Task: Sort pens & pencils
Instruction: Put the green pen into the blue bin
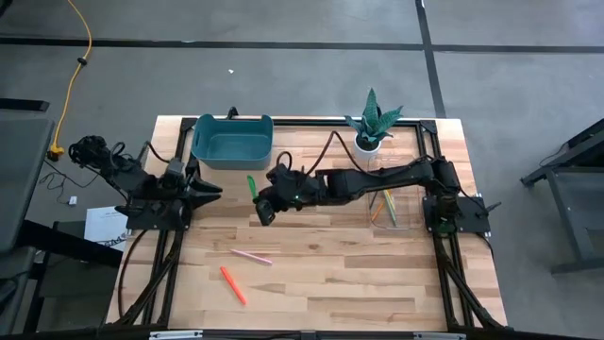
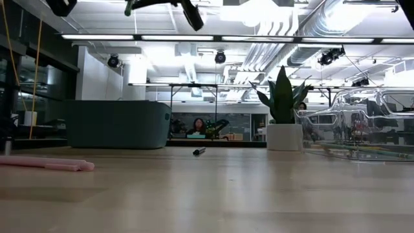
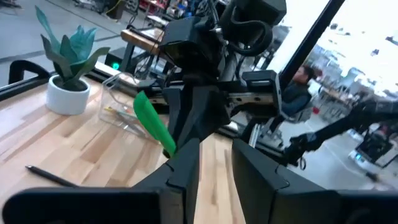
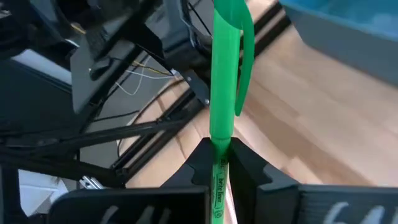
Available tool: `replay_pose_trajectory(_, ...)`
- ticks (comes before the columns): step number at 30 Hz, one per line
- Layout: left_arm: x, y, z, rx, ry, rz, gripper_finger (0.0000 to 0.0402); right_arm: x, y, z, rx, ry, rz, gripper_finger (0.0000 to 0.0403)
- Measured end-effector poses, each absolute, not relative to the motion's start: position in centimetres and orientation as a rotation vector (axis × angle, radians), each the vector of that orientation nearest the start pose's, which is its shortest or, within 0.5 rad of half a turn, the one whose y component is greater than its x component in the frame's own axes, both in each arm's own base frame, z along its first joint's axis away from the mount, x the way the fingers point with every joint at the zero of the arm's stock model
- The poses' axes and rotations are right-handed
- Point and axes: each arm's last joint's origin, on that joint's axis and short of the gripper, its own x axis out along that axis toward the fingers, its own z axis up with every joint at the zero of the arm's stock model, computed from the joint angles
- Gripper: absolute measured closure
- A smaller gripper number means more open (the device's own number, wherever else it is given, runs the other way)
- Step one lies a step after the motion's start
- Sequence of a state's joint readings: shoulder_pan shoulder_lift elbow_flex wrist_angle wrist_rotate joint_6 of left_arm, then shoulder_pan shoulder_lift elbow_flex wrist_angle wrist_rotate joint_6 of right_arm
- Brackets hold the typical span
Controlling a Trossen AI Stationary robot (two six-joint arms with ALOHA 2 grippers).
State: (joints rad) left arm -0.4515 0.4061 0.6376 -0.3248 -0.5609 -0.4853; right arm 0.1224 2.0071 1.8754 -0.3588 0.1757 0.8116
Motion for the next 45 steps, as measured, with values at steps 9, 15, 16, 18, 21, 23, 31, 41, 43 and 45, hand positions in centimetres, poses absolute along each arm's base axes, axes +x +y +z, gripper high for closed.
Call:
replay_pose_trajectory(9, 9.2, -2.6, 31.8, -0.515, -0.004, 0.177, 0.0318, 47.0, 4.6, 33.9, 0.628, 0.362, -0.107, 0.0393)
replay_pose_trajectory(15, 9.3, -2.5, 31.7, -0.527, -0.015, 0.237, 0.0318, 47.3, 4.0, 34.6, 0.580, 0.308, -0.027, 0.0393)
replay_pose_trajectory(16, 9.3, -2.5, 31.7, -0.526, -0.017, 0.247, 0.0318, 47.3, 3.7, 34.7, 0.577, 0.293, -0.019, 0.0393)
replay_pose_trajectory(18, 9.4, -2.4, 31.7, -0.521, -0.020, 0.265, 0.0318, 47.4, 3.2, 34.9, 0.568, 0.279, -0.004, 0.0393)
replay_pose_trajectory(21, 9.4, -2.4, 31.6, -0.513, -0.021, 0.295, 0.0318, 47.5, 2.2, 34.9, 0.563, 0.276, 0.002, 0.0393)
replay_pose_trajectory(23, 9.4, -2.3, 31.6, -0.511, -0.025, 0.309, 0.0318, 47.5, 1.5, 34.9, 0.568, 0.279, 0.017, 0.0393)
replay_pose_trajectory(31, 9.7, -1.4, 31.6, -0.507, -0.035, 0.365, 0.0318, 47.6, 0.3, 35.2, 0.561, 0.268, 0.082, 0.0393)
replay_pose_trajectory(41, 11.1, 0.4, 32.6, -0.533, -0.092, 0.231, 0.0318, 47.6, 0.4, 35.3, 0.545, 0.266, 0.123, 0.0393)
replay_pose_trajectory(43, 11.7, 0.6, 32.4, -0.533, -0.065, 0.207, 0.0318, 47.6, 0.4, 35.3, 0.540, 0.266, 0.124, 0.0393)
replay_pose_trajectory(45, 12.4, 0.8, 32.3, -0.548, -0.044, 0.179, 0.0318, 47.6, 0.5, 35.2, 0.541, 0.273, 0.129, 0.0393)
